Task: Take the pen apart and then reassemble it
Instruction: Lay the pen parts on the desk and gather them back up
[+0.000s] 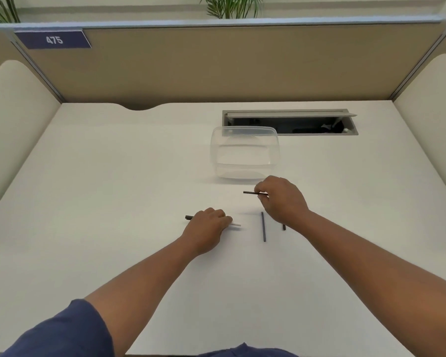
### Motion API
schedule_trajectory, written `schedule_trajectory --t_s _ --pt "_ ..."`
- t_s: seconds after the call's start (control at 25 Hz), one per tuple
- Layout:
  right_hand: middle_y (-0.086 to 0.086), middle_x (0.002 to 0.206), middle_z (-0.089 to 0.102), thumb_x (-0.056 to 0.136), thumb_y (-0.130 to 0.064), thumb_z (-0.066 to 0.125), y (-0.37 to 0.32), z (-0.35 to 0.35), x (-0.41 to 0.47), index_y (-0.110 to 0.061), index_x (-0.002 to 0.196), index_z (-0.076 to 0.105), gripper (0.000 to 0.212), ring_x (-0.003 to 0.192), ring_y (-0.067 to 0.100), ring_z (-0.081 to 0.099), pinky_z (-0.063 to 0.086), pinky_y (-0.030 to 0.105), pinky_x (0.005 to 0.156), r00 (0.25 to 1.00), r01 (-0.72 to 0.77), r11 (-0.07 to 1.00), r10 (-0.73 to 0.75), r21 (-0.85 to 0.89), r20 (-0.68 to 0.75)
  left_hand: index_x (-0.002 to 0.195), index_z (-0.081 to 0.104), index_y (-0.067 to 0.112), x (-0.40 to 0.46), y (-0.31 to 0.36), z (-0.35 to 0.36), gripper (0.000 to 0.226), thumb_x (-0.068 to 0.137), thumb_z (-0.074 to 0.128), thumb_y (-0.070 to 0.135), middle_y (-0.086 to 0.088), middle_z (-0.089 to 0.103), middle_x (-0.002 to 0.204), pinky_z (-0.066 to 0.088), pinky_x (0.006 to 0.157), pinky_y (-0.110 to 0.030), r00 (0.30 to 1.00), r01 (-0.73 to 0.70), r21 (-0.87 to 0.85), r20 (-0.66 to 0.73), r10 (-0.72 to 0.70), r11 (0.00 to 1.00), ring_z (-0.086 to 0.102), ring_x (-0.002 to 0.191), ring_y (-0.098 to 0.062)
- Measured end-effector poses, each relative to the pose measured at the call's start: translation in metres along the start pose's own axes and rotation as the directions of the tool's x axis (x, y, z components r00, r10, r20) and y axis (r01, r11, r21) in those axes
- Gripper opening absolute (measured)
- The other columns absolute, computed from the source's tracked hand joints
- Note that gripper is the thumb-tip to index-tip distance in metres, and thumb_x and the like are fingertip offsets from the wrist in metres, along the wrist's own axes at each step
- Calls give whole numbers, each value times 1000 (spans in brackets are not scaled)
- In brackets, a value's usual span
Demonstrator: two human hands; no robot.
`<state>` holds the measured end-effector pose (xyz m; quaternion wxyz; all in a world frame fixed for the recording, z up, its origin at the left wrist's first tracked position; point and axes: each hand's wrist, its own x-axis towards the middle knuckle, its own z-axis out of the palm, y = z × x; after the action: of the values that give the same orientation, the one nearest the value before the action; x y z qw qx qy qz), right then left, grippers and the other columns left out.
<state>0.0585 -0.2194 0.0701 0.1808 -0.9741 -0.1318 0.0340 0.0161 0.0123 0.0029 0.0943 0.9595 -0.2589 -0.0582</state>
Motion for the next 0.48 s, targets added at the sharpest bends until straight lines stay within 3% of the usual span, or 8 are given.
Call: schedule_trajectory --t_s 0.24,0.48 --pt "5 88 66 94 -15 54 2 -18 70 -18 94 74 21 82 31 59 50 38 65 998 14 997 -18 -72 -52 120 66 19 21 -15 0 33 94 50 6 -2 65 109 46 69 -40 1000 -5 -21 -3 5 1000 56 90 -30" --pt "4 93 67 91 -13 55 9 -14 141 -23 95 75 22 83 29 61 53 36 64 997 -17 993 25 -113 72 117 69 16 46 -31 3 33 90 55 1 -4 66 104 48 67 -42 999 -28 -57 -42 26 998 57 87 -32"
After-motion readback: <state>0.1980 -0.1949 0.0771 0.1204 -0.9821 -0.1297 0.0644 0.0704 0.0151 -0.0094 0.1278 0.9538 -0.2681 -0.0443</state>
